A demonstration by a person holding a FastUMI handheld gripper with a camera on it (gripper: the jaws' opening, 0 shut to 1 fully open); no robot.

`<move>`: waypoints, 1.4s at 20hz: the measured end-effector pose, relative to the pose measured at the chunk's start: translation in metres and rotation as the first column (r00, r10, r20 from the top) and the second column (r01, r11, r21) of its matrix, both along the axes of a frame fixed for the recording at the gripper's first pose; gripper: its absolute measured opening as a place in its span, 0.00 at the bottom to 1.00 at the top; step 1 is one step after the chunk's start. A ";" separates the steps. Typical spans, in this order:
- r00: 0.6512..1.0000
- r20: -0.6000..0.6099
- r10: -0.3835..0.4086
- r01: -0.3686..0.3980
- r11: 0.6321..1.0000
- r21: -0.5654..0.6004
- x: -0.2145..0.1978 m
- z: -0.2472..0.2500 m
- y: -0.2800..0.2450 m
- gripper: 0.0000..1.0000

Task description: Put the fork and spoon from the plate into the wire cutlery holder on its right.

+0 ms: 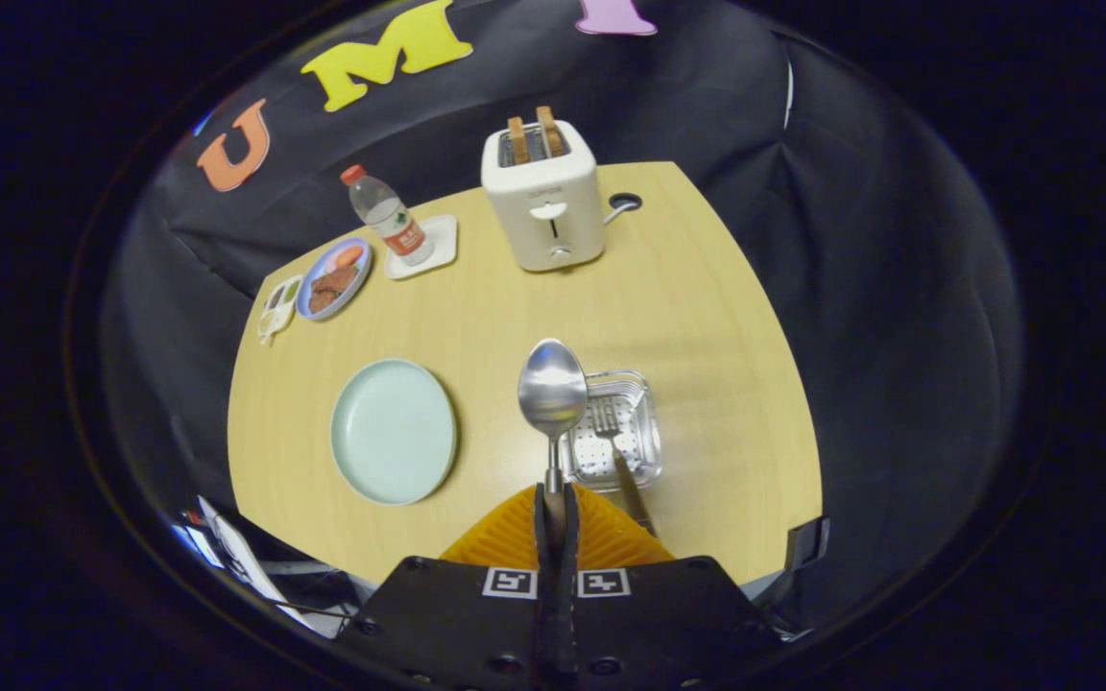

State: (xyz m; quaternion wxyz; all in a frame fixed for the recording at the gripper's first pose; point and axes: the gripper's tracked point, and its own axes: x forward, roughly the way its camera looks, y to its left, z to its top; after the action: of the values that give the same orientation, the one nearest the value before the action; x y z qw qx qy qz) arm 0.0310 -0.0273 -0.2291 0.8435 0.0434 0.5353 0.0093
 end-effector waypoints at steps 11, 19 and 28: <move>0.994 -0.114 -0.003 0.011 0.998 0.065 -0.002 -0.020 -0.014 0.01; 0.988 -0.146 -0.043 0.057 0.994 0.092 0.000 -0.029 -0.014 0.08; 0.999 0.039 -0.007 0.002 0.992 0.124 0.026 0.007 0.005 0.73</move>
State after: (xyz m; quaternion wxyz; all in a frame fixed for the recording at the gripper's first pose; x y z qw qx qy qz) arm 0.0566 -0.0221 -0.2216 0.8495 0.0967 0.5170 0.0413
